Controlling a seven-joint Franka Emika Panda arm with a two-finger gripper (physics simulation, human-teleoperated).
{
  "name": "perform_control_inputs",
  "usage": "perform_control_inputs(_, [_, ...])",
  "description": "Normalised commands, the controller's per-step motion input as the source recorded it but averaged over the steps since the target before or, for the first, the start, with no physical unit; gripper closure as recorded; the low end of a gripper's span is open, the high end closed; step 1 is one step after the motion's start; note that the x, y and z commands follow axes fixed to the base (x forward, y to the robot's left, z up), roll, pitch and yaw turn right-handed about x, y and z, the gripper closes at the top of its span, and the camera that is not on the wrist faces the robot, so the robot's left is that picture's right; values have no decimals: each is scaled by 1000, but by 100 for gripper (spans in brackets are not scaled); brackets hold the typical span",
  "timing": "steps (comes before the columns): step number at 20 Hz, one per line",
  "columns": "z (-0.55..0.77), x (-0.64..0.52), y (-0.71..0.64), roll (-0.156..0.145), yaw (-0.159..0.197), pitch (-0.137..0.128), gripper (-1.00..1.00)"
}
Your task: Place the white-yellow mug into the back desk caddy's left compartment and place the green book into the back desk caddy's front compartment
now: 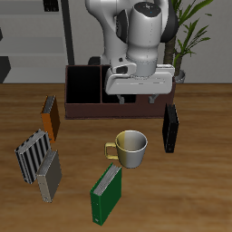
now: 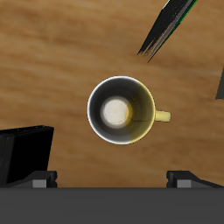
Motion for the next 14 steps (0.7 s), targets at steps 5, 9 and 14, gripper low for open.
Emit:
perform_control_inputs(5, [-166,264,5,8,5,18,-100])
perform_control_inputs(9, [-212,291,-87,-33,-42,16,-100])
perform_control_inputs(14, [-349,201,-15,-22,-14,22,-100])
